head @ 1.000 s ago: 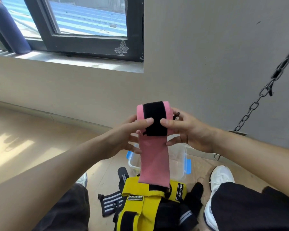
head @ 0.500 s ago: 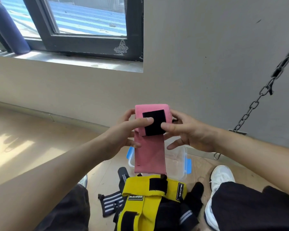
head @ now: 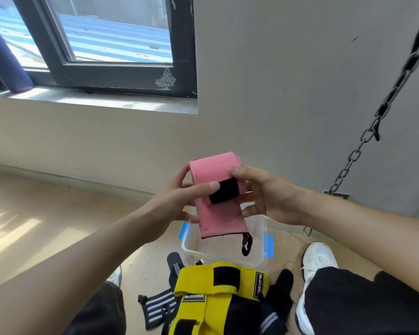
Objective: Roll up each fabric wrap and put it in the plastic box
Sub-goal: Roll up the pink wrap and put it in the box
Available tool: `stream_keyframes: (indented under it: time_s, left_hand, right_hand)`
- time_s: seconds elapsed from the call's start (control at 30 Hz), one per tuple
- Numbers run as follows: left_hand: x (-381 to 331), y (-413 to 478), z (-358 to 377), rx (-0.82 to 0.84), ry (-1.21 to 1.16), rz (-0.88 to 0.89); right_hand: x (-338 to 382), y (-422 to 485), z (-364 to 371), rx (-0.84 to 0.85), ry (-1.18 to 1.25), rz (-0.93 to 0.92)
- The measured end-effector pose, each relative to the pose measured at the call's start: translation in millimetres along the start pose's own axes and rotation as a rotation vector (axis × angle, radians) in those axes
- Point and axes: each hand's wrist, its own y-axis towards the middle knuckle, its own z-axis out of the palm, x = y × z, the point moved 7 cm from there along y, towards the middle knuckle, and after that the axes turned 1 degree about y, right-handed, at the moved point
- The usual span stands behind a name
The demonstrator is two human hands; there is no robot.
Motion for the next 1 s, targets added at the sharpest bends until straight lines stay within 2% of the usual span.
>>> stream_keyframes:
  time_s: [0.1, 0.27, 0.6, 0.73, 0.87, 1.0]
  left_hand:
    - [1.3, -1.4, 2.8, 0.035, 0.005, -0.059]
    - [-2.7, 1.1, 5.7, 0.010, -0.048, -0.081]
    - [-11.0, 3.0, 4.2, -0.091, -0.099, 0.018]
    - [-15.8, 1.8, 3.7, -0.123, -0.128, 0.098]
    - [-17.2, 1.6, 6.5, -0.171, -0.041, 0.156]
    - [-14.0, 2.7, 9.3, -0.116, 0.030, 0.134]
  right_hand:
    - [3.2, 1.2, -4.9, -0.039, 0.054, -0.024]
    - [6.5, -0.4, -4.3, 0.016, 0.027, -0.058]
    - [10.8, -9.7, -5.6, 0.186, -0.042, 0.004]
    - [14.4, -8.8, -12.6, 0.107, 0.039, 0.007]
    - [11.6, -5.6, -17.2, 0.026, 0.013, 0.028]
    - [10.5, -2.7, -23.4, 0.007, -0.018, -0.017]
